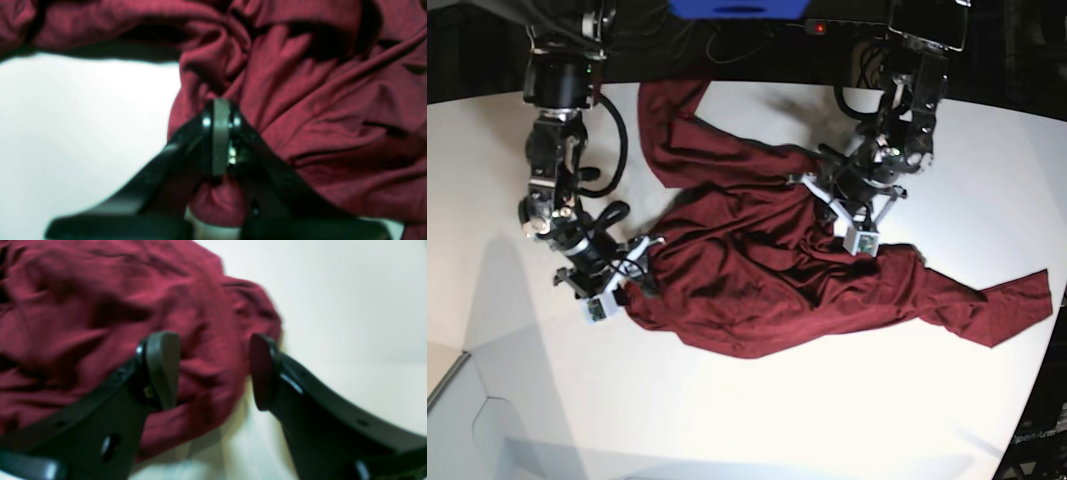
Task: Layout the t-shirt on the table in an organized manner, then fold the t-shirt properly
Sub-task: 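Regrasp the shirt with both grippers near the collar region, then hold the shirt with both grippers and pull the body taut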
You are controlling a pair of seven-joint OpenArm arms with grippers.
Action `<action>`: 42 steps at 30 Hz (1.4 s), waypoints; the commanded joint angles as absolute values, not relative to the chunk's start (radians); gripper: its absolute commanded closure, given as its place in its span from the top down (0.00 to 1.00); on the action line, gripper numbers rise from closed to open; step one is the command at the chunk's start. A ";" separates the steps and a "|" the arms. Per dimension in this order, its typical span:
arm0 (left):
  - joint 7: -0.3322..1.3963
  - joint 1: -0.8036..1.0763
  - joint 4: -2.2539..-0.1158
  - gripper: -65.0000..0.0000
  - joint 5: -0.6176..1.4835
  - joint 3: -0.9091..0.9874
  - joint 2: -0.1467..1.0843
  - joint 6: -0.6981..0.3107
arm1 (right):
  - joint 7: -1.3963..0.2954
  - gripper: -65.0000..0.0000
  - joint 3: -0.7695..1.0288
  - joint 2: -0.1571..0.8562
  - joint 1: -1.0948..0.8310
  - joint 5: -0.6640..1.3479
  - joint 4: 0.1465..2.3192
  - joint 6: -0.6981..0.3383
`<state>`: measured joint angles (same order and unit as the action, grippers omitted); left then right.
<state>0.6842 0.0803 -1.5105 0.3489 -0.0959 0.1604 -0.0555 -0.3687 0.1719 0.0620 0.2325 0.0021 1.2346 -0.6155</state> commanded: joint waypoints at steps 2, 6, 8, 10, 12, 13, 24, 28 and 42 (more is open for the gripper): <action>0.670 0.073 -1.527 0.00 0.354 -0.094 0.165 -0.056 | -0.343 0.51 0.171 0.065 0.300 0.016 1.173 -0.619; 0.671 0.073 -1.527 0.00 0.354 -0.094 0.165 -0.056 | -0.341 0.51 0.173 0.084 0.364 0.016 1.063 -0.619; 0.670 0.073 -1.527 0.00 0.354 -0.091 0.163 -0.054 | -0.341 0.51 0.173 0.085 0.375 0.016 1.046 -0.619; 0.668 0.073 -1.526 0.00 0.354 -0.090 0.160 -0.054 | -0.341 0.51 0.171 0.082 0.375 0.016 1.044 -0.619; 0.667 0.073 -1.526 0.00 0.354 -0.090 0.160 -0.054 | -0.341 0.51 0.171 0.079 0.374 0.016 1.044 -0.619; 0.667 0.073 -1.526 0.00 0.354 -0.090 0.160 -0.054 | -0.341 0.50 0.171 0.079 0.374 0.016 1.044 -0.619; 0.667 0.068 -1.526 0.00 0.354 -0.088 0.159 -0.054 | -0.341 0.44 0.170 0.054 0.318 0.016 1.040 -0.619; 0.667 0.065 -1.526 0.00 0.354 -0.088 0.159 -0.053 | -0.341 0.44 0.116 0.054 0.308 0.016 1.040 -0.619; 0.667 0.068 -1.524 0.00 0.352 -0.090 0.159 -0.053 | -0.340 0.21 0.102 0.056 0.291 0.019 1.076 -0.619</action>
